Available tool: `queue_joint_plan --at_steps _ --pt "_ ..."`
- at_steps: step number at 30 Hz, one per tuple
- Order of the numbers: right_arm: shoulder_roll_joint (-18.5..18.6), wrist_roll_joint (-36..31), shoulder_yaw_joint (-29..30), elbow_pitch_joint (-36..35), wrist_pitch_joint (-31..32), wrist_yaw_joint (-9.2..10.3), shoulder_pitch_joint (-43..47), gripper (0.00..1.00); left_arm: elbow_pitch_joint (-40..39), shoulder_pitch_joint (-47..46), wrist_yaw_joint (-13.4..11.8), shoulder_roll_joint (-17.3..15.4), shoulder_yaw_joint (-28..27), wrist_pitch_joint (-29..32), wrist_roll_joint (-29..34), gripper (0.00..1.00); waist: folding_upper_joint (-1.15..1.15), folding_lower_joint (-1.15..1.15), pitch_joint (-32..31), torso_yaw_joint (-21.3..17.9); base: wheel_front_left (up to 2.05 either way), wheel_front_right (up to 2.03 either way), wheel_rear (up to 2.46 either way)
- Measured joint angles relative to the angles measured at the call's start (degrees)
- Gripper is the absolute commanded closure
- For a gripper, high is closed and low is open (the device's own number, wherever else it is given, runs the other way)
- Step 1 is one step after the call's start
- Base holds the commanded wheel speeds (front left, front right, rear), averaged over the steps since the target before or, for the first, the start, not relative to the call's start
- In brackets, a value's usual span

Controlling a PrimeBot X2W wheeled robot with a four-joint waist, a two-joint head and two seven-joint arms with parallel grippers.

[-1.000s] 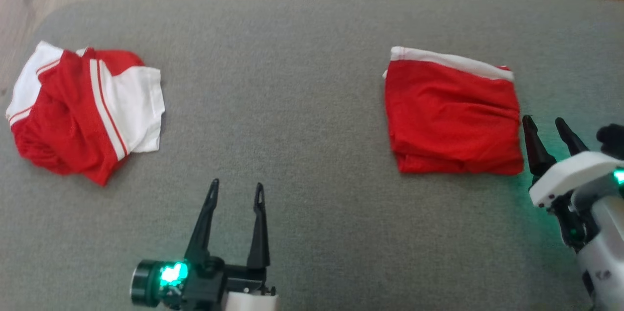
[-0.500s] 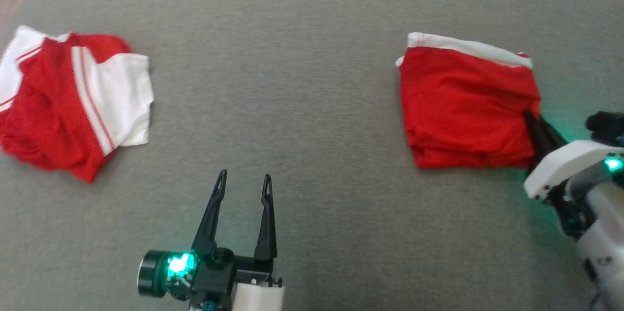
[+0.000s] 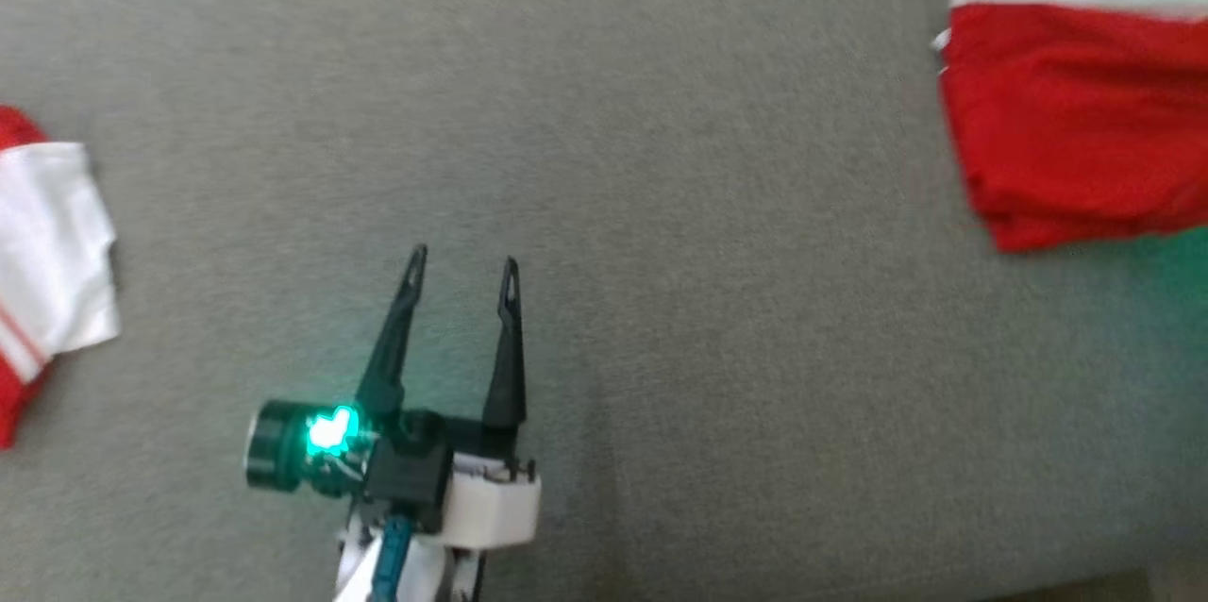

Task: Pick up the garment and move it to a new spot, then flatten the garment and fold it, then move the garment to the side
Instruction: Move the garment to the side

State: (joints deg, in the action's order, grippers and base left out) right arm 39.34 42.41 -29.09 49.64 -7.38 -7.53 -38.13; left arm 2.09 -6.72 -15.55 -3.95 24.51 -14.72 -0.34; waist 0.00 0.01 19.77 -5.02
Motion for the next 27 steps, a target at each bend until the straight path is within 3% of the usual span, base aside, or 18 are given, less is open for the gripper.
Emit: queue_joint_plan --at_steps 9,11,15,19,22,23,27 --pt "2.18 -11.04 -0.31 8.93 -5.00 0.00 -10.59 0.98 0.34 -3.58 -0.08 -1.24 -0.78 0.00 0.32 0.00 0.00 0.00 4.74 -4.09 0.00 0.00 0.00" --pt "1.77 -13.82 0.75 11.61 -5.87 0.00 -12.04 0.00 0.63 -3.86 -0.07 -1.25 -0.70 0.00 0.32 0.00 0.00 0.01 4.72 -4.37 0.00 0.00 0.00" --pt "-1.10 -18.30 4.26 13.74 -6.83 0.00 -12.98 0.00 0.88 -3.79 -0.08 -1.23 -0.60 0.00 0.23 0.00 0.00 0.00 3.15 -4.02 0.00 0.00 0.00" --pt "-4.02 -23.24 12.21 6.00 -6.84 0.00 -11.09 0.00 1.25 -3.09 -0.16 -1.18 -0.67 0.00 -0.89 0.00 0.00 -0.01 0.50 -3.37 0.00 0.00 0.00" --pt "-8.42 -25.39 18.04 -1.86 -7.00 0.00 -4.49 0.00 1.56 -0.74 -0.52 -1.08 -1.23 0.00 -2.46 0.00 0.00 -0.01 -2.37 -2.74 0.00 0.00 0.00" --pt "-8.42 -25.39 18.04 -1.86 -7.00 0.00 -4.49 0.00 1.56 -0.74 -0.52 -1.08 -1.23 0.00 -2.46 0.00 0.00 -0.01 -2.37 -2.74 0.00 0.00 0.00" --pt "-15.43 -25.99 18.71 -8.29 -6.99 0.00 9.73 0.00 2.91 3.97 -0.51 -0.90 -2.34 0.00 -4.58 0.00 0.00 -0.02 -7.05 -1.67 0.00 0.00 0.00"
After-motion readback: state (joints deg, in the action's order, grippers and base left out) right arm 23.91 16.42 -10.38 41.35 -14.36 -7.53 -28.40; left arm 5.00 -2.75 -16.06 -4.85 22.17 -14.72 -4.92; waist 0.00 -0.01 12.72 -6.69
